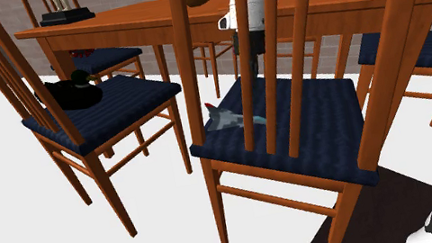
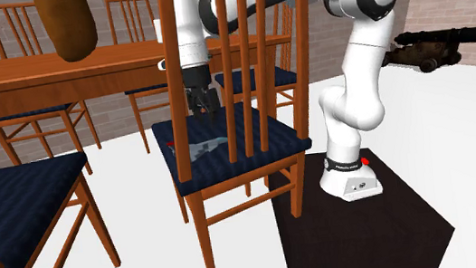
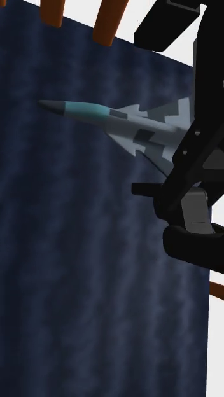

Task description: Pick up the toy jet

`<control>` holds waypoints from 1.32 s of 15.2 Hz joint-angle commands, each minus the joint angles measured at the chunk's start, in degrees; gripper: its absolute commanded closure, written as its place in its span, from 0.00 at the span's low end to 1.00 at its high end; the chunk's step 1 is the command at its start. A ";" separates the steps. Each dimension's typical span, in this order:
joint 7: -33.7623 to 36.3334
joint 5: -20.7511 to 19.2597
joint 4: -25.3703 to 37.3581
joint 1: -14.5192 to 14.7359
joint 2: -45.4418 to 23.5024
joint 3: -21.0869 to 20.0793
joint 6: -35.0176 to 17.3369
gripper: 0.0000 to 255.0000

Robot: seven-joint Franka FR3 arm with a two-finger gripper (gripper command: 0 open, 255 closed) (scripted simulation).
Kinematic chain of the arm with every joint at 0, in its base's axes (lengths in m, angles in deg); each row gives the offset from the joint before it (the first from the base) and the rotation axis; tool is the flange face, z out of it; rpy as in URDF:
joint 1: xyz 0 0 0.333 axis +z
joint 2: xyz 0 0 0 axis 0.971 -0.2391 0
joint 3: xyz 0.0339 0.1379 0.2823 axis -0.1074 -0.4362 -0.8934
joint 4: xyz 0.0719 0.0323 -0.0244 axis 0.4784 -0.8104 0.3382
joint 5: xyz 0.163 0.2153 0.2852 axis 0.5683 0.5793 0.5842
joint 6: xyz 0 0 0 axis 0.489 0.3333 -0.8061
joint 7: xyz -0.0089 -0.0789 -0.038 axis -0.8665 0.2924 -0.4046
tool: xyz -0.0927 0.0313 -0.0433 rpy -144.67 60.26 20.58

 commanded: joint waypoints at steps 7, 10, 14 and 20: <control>-1.48 0.62 -3.21 0.68 -2.44 -0.60 -5.56 0.00; -1.57 0.65 -3.63 0.68 -2.50 -0.60 -6.03 1.00; -1.56 0.66 -3.71 0.69 -2.48 -0.62 -6.10 1.00; -1.42 0.60 -2.95 0.66 -2.38 -0.60 -5.24 1.00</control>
